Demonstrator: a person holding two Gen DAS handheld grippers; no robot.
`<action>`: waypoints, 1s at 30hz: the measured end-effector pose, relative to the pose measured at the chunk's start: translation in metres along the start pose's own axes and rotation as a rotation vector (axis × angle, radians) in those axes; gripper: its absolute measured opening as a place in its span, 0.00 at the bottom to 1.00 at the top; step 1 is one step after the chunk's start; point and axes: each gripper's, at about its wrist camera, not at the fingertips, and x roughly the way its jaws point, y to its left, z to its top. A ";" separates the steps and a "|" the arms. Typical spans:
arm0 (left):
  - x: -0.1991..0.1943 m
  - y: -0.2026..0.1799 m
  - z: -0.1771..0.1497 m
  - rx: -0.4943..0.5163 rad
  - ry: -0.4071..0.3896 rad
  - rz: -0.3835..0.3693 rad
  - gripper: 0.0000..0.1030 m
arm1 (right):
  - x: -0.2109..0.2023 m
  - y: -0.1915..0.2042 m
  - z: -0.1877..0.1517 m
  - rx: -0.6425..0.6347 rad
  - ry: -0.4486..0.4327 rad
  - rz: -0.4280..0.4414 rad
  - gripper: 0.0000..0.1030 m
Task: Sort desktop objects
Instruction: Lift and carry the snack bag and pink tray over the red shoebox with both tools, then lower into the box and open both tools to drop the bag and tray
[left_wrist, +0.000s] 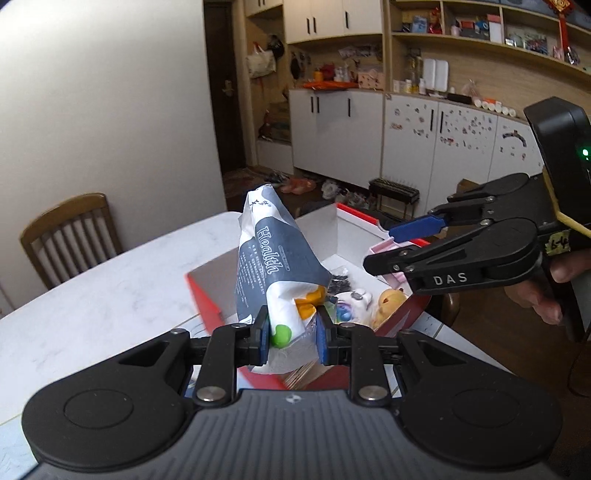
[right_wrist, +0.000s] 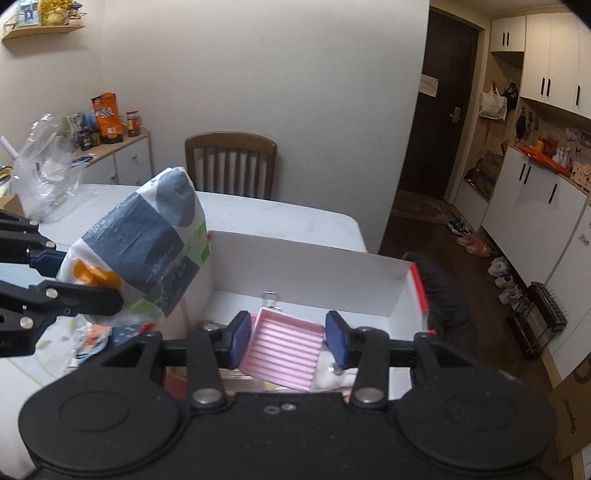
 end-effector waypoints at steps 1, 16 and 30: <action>0.007 -0.001 0.003 0.002 0.008 -0.005 0.22 | 0.004 -0.005 0.000 -0.001 0.005 -0.008 0.42; 0.093 -0.013 0.015 0.059 0.148 0.003 0.22 | 0.067 -0.035 -0.013 0.012 0.123 -0.041 0.42; 0.128 -0.016 0.001 0.064 0.242 0.004 0.22 | 0.097 -0.040 -0.025 -0.005 0.192 -0.026 0.42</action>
